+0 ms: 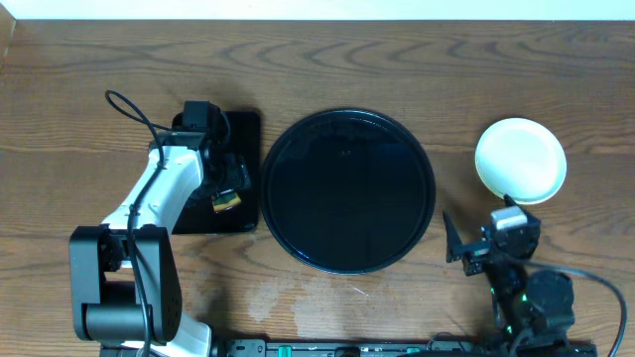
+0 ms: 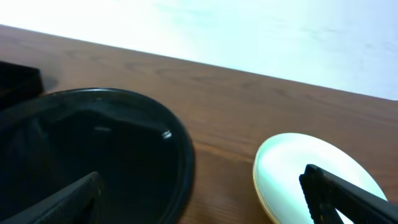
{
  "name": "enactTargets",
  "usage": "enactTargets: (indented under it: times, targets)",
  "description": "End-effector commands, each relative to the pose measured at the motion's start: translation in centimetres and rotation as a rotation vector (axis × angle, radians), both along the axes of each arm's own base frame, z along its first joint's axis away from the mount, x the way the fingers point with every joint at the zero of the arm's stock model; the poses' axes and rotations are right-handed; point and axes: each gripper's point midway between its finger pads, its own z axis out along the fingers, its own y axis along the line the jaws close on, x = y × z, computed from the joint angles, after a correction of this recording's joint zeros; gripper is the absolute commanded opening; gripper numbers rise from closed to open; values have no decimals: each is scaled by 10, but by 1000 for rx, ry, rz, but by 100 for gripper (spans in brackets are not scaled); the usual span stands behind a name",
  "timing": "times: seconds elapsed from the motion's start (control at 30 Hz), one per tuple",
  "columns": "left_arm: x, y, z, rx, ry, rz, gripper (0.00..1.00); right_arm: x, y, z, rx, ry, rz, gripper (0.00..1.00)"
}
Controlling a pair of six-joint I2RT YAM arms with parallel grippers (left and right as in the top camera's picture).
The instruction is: Clean dirty plates on tray and stack at the side
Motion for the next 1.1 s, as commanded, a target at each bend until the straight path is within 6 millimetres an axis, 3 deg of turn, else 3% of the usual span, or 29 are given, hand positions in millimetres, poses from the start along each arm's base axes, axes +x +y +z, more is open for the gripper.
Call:
enactTargets:
  times: [0.0, 0.13, 0.27, 1.07]
  targets:
    - [-2, 2, -3, 10, 9, -2, 85, -1, -1, -11, 13, -27, 0, 99]
    - [-2, 2, -3, 10, 9, -2, 85, 3, 0, -18, 17, -65, 1, 99]
    - [-2, 2, -3, 10, 9, -2, 85, 8, 0, -11, 29, -148, 0, 99]
    - [-1, 3, -2, 10, 6, -1, 85, 8, 0, -16, 26, -128, 0, 99]
